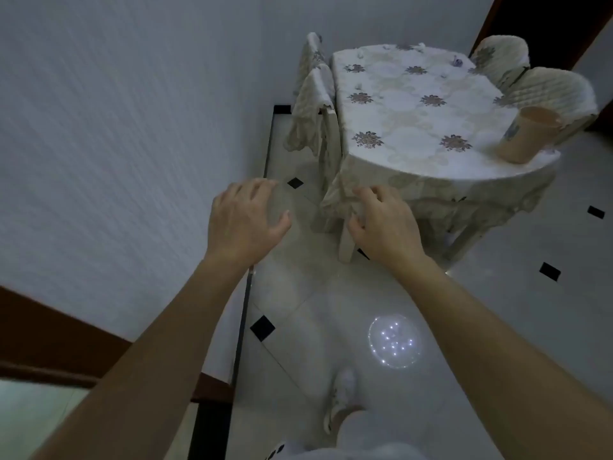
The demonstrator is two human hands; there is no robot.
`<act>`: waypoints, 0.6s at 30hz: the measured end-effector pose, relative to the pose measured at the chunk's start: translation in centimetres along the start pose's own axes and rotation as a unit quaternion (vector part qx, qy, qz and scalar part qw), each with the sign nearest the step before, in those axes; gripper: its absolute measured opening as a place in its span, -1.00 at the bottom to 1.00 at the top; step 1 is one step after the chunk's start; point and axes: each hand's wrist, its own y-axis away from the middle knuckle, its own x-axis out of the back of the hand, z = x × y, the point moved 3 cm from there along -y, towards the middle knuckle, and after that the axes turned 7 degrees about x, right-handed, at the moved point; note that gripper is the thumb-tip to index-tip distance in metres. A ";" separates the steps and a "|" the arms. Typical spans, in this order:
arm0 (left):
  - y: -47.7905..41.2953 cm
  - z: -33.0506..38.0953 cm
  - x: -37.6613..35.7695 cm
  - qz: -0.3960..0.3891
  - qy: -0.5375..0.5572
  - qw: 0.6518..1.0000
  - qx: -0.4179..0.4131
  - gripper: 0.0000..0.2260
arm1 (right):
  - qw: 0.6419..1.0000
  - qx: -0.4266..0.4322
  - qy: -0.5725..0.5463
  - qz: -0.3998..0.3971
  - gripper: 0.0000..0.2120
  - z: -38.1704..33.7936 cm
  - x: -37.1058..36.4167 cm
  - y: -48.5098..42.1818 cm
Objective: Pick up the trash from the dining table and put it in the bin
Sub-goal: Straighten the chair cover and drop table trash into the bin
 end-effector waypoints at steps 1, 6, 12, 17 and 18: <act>-0.6 -0.1 -0.4 -0.005 0.006 1.000 -0.001 -0.45 | 1.000 -0.001 -0.005 0.001 -0.63 0.3 -0.5 -0.5; -5.2 -0.6 -3.7 0.003 -0.005 1.000 -0.007 -0.48 | 1.000 0.001 0.009 -0.005 -0.60 2.9 -3.1 -4.5; -13.7 -0.5 -8.0 -0.002 -0.026 1.000 -0.003 -0.46 | 1.000 -0.008 -0.002 -0.006 -0.63 8.3 -7.1 -12.4; -21.8 0.6 -11.0 -0.018 -0.038 0.999 0.022 -0.45 | 1.000 0.020 -0.018 -0.006 -0.64 12.3 -9.0 -19.9; -23.2 0.8 -11.4 -0.017 -0.038 0.999 0.028 -0.45 | 1.000 0.024 -0.019 -0.007 -0.65 12.9 -9.4 -21.3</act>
